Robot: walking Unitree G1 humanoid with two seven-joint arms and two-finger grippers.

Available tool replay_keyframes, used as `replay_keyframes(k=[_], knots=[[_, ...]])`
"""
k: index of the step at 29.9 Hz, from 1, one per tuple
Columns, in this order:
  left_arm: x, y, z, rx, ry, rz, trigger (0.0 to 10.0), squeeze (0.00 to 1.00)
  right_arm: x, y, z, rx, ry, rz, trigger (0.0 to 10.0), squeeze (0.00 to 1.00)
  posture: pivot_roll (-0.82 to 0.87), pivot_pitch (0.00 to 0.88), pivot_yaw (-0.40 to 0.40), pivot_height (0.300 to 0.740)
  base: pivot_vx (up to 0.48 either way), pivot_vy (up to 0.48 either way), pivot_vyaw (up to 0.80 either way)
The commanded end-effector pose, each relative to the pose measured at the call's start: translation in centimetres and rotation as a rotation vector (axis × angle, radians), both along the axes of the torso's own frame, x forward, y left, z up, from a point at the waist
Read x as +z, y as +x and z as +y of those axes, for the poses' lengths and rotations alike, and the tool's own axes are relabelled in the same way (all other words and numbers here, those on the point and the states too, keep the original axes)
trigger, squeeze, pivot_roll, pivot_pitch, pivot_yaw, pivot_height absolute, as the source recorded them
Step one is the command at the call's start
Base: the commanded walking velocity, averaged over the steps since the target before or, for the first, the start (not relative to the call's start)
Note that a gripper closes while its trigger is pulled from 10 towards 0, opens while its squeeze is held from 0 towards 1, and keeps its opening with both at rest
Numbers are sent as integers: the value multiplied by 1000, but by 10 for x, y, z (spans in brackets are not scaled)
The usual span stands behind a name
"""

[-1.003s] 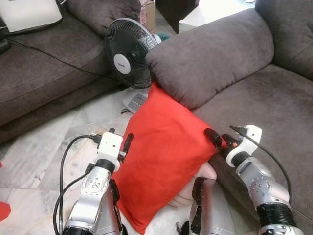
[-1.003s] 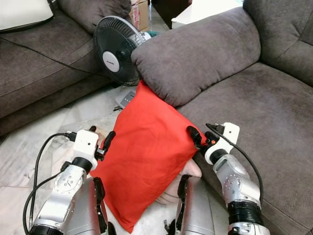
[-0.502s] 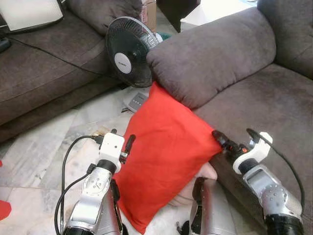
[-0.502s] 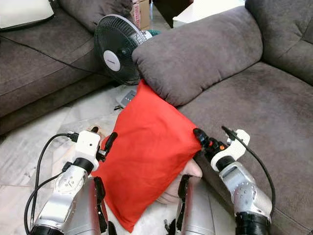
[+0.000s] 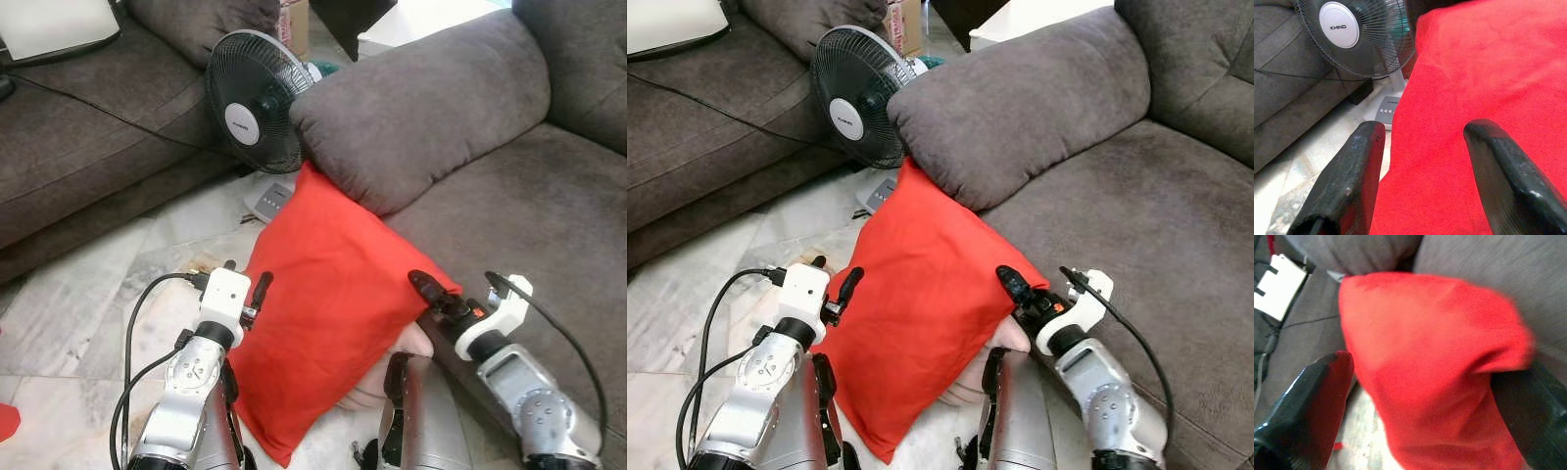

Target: Move the pillow to the sofa from floor

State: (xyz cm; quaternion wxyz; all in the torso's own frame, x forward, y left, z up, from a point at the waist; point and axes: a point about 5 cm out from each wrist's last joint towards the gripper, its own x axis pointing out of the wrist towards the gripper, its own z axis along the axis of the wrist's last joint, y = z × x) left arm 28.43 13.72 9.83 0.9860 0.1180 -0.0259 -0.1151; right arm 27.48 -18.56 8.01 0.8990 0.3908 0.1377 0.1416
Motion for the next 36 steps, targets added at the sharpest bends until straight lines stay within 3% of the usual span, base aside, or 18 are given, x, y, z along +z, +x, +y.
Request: replay_keyframes(k=[1,5,15,23,26,36], knots=[[-2,-1,-1,-10,-2,11,10000,0,2,-2,2,6,-25,-19,10000,0,139,128,-15,478,0,0,0],[-1,-1,-2,-17,10,4,10000,0,-11,5,3,-79,-96,14,10000,0,147,129,-16,478,0,0,0],[1,-1,-3,-14,17,-3,10000,0,-12,18,1,-223,-59,-15,10000,0,155,134,-18,478,0,0,0],[1,-1,-5,-19,22,-6,10000,0,-7,23,18,-136,8,-78,10000,0,157,135,-18,478,0,0,0],[1,-1,-5,-19,24,-5,10000,0,-10,20,25,-85,-15,-74,10000,0,155,135,-19,478,0,0,0],[1,0,-6,-24,27,-6,10000,0,-24,18,22,-103,-66,-35,10000,0,153,131,-18,478,0,0,0]])
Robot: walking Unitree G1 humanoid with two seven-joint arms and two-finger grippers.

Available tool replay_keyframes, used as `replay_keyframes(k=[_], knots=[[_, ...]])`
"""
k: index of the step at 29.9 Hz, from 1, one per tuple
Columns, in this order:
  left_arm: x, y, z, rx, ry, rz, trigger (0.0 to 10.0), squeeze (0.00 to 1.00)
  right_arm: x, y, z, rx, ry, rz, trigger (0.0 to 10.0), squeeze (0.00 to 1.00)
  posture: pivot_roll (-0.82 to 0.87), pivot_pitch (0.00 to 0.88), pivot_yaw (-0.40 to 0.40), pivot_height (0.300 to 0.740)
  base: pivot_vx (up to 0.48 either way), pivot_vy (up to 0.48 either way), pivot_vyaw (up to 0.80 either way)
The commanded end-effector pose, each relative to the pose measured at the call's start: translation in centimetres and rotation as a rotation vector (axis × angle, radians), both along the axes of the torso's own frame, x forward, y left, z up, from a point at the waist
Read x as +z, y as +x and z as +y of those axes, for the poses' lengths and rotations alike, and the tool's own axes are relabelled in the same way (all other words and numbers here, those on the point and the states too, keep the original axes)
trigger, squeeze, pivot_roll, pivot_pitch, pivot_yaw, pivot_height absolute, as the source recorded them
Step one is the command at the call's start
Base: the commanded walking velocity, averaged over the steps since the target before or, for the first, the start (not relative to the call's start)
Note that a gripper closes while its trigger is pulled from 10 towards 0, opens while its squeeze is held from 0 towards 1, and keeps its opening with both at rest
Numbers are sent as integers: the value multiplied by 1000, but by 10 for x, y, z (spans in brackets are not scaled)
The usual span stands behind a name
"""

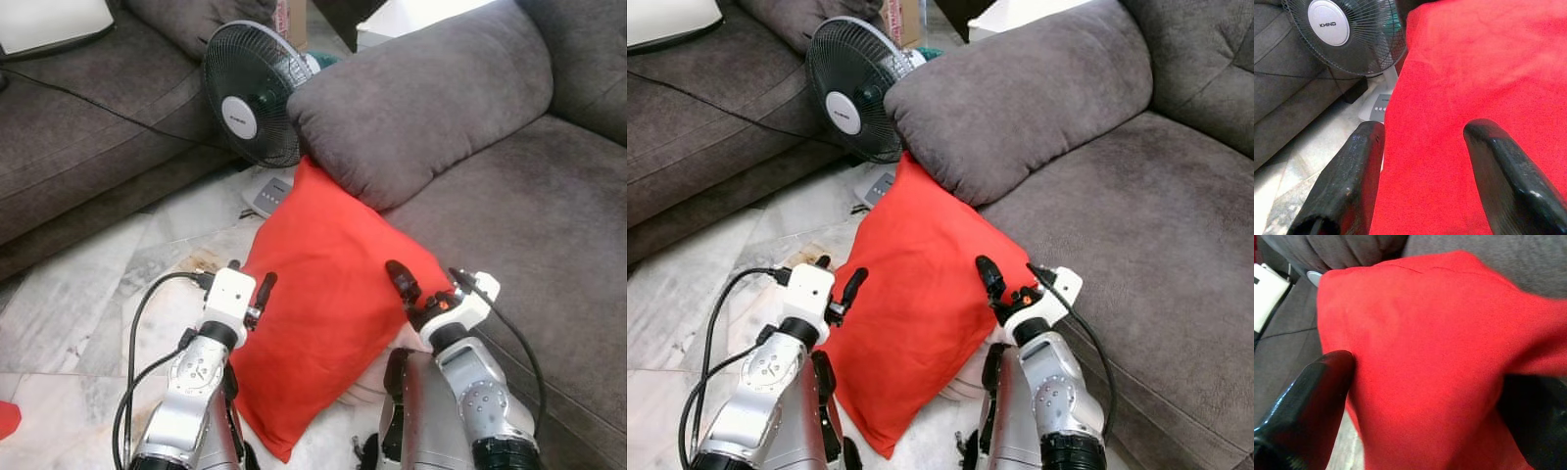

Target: Move the pillow to the sofa from floor

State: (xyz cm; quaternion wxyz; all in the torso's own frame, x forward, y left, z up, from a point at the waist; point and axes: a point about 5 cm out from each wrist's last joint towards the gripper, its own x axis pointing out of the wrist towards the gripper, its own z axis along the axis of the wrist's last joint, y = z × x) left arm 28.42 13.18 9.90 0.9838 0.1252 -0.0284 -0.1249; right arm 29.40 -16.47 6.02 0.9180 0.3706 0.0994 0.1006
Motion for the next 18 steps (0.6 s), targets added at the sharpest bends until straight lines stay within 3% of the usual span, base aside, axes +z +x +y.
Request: replay_keyframes(k=[1,18], knots=[[0,0,0,-3,12,-1,10000,0,-3,-1,1,0,-21,-1,10000,0,153,131,-18,478,0,0,0],[0,1,0,-2,13,-4,10000,0,-3,6,21,62,26,-57,10000,0,160,117,-21,478,0,0,0]])
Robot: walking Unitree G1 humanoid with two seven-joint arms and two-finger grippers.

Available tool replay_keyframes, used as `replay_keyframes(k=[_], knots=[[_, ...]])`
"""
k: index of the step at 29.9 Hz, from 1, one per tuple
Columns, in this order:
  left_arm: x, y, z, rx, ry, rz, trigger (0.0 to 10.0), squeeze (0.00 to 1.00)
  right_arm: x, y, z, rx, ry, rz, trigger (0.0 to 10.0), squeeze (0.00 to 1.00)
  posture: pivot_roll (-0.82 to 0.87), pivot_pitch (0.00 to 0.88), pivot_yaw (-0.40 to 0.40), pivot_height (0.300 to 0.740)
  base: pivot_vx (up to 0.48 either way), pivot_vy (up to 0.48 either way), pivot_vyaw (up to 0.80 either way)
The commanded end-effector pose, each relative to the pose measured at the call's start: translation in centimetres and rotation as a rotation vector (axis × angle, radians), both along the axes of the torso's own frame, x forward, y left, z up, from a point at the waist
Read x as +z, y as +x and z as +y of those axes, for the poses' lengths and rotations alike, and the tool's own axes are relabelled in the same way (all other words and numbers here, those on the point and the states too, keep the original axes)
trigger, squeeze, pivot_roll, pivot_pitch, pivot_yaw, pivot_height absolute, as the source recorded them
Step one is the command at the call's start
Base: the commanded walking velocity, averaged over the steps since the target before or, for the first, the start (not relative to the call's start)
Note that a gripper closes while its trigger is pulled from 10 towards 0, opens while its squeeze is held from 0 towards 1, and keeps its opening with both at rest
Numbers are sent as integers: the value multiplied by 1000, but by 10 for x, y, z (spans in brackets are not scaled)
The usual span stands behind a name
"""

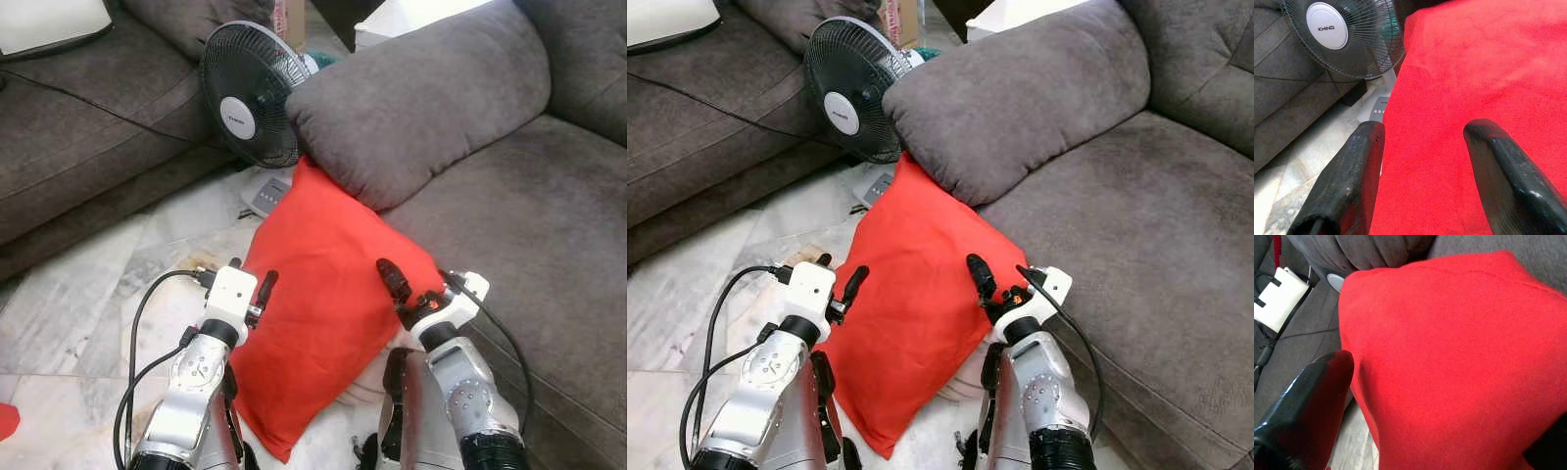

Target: Move the pillow to the sofa from floor

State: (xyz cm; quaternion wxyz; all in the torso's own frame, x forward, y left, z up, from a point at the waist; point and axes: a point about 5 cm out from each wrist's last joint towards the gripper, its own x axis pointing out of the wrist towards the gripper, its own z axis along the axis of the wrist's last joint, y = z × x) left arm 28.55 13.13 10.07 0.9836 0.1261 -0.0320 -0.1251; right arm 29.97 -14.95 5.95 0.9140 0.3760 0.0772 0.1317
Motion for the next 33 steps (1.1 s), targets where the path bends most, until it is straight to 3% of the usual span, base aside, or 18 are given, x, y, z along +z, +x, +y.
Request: replay_keyframes(k=[1,3,4,5,6,33], knots=[[-2,0,0,0,12,2,10000,0,-4,0,6,21,-3,9,10000,0,159,116,-21,478,0,0,0],[-2,0,0,1,12,2,10000,0,-4,0,6,20,-4,10,10000,0,159,116,-21,478,0,0,0],[-2,0,0,1,12,2,10000,0,-4,1,5,12,-2,11,9255,0,159,116,-21,478,0,0,0],[-2,0,0,1,12,1,10000,0,-5,1,5,3,-1,14,4235,0,159,116,-21,478,0,0,0],[-2,0,0,0,12,1,10000,0,-6,1,4,-3,-2,17,0,0,158,116,-21,478,0,0,0],[-2,0,-1,4,12,3,10000,0,-5,0,7,10,15,-8,0,0,160,132,-23,478,0,0,0]])
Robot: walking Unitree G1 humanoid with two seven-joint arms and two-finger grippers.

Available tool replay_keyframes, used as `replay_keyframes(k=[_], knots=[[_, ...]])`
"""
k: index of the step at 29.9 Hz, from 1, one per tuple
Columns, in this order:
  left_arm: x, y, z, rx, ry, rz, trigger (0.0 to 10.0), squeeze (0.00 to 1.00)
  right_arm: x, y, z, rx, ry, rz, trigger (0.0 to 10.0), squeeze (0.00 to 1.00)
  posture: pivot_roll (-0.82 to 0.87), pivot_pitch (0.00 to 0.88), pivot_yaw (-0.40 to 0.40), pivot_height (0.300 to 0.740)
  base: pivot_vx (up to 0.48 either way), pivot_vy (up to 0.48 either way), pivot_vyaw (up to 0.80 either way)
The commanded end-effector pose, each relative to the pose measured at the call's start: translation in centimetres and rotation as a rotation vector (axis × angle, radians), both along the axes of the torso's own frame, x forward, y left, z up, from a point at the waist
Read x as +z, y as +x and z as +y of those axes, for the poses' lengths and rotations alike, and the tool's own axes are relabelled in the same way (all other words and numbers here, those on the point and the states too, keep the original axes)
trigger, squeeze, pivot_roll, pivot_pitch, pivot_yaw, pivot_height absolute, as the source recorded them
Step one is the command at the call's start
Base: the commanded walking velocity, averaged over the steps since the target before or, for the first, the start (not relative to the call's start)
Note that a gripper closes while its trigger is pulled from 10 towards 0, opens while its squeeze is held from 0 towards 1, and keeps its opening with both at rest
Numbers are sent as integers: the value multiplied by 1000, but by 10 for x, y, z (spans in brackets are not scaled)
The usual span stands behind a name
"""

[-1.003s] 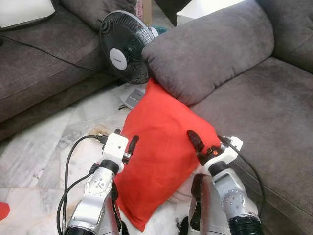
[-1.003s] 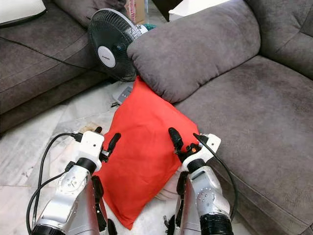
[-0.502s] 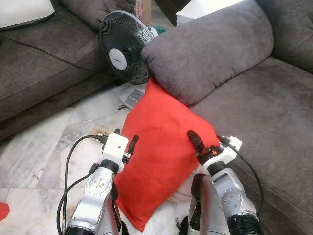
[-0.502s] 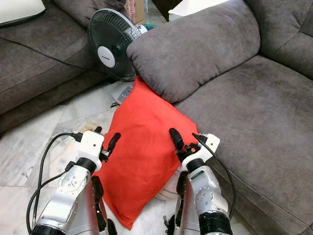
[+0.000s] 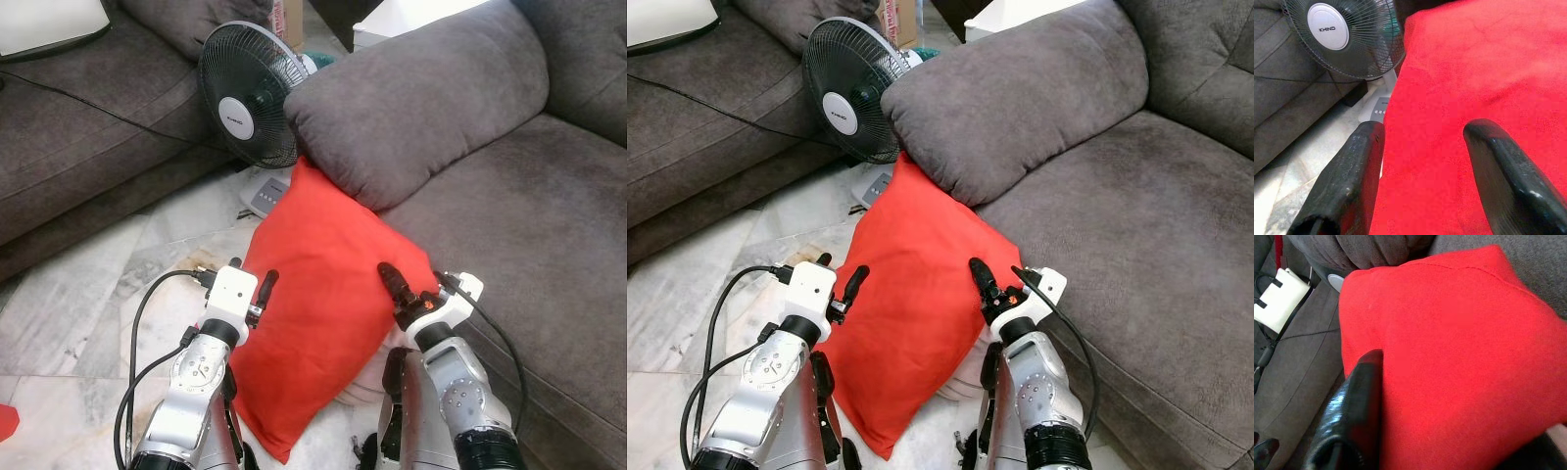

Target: Move the pillow to the sofa from floor

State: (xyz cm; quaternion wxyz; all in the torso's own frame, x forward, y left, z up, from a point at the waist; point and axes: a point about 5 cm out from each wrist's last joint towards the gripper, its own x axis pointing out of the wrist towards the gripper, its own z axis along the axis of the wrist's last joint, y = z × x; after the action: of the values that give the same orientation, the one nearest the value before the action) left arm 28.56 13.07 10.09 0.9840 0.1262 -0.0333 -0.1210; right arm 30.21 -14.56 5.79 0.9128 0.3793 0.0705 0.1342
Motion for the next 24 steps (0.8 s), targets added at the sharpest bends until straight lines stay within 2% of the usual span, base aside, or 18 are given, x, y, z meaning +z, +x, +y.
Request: replay_keyframes(k=[1,24], knots=[[-2,-1,0,-4,13,6,10000,0,-3,-3,3,11,6,5,0,0,160,132,-23,478,0,0,0],[-2,-1,0,-4,13,6,10000,0,-3,-3,3,11,6,5,0,0,160,132,-23,478,0,0,0]])
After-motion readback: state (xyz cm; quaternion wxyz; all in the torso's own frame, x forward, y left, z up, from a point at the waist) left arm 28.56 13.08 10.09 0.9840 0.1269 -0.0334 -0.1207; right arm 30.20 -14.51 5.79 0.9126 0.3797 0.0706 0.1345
